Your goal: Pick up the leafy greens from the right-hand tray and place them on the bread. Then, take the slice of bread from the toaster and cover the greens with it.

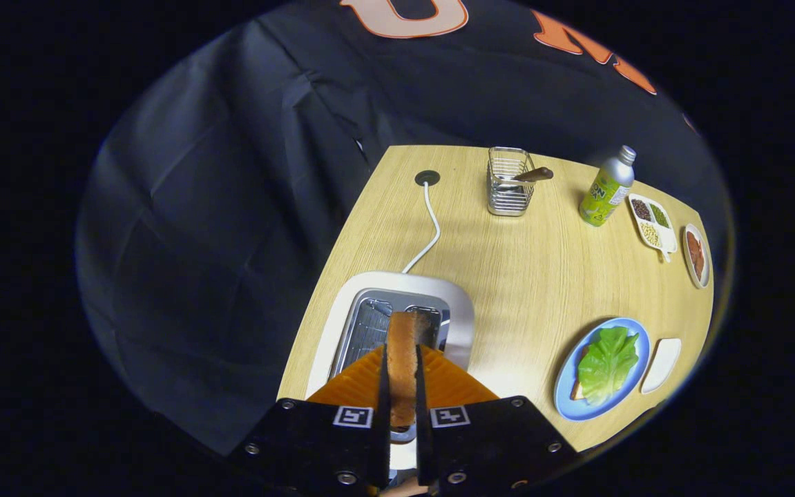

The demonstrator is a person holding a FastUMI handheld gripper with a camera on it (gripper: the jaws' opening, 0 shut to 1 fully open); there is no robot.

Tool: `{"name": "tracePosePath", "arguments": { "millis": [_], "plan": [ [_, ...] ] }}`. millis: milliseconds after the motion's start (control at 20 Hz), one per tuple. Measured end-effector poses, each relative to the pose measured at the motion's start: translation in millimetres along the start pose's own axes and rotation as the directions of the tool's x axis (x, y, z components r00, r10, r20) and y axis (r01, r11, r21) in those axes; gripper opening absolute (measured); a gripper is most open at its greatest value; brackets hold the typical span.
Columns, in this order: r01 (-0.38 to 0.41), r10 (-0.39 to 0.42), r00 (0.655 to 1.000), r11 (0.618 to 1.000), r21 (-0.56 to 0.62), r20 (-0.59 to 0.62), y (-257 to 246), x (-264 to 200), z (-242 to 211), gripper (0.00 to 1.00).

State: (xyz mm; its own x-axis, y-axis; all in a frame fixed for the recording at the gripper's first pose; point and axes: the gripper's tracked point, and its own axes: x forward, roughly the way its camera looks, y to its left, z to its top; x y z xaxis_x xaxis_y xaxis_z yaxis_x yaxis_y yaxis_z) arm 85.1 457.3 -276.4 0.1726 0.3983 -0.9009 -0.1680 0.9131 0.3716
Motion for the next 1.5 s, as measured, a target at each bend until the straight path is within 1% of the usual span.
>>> {"name": "tracePosePath", "arguments": {
  "millis": [100, 300, 400, 500, 600, 700, 850, 1050, 1250, 1400, 1500],
  "plan": [
    [-0.024, 0.024, 1.0, 1.0, 0.008, 0.017, -1, -9, 0, 0.15],
    [-0.109, 0.108, 0.993, 0.994, 0.01, 0.056, 2, -33, 3, 0.15],
    [-0.136, 0.135, 0.987, 0.991, 0.008, 0.085, -1, -49, 7, 0.15],
    [-0.181, 0.177, 0.978, 0.983, 0.025, 0.115, -4, -66, 11, 0.15],
    [-0.201, 0.198, 0.966, 0.98, 0.0, 0.167, -14, -80, 19, 0.15],
    [-0.225, 0.223, 0.956, 0.974, -0.011, 0.192, -22, -96, 18, 0.15],
    [-0.281, 0.276, 0.936, 0.96, -0.011, 0.219, -35, -118, 15, 0.15],
    [-0.307, 0.299, 0.917, 0.952, -0.01, 0.264, -69, -139, 11, 0.14],
    [-0.327, 0.312, 0.907, 0.945, 0.007, 0.283, -100, -144, 3, 0.15],
    [-0.354, 0.328, 0.892, 0.935, 0.031, 0.31, -123, -149, -2, 0.14],
    [-0.36, 0.328, 0.893, 0.931, 0.052, 0.309, -141, -145, -7, 0.15]
  ]
}}
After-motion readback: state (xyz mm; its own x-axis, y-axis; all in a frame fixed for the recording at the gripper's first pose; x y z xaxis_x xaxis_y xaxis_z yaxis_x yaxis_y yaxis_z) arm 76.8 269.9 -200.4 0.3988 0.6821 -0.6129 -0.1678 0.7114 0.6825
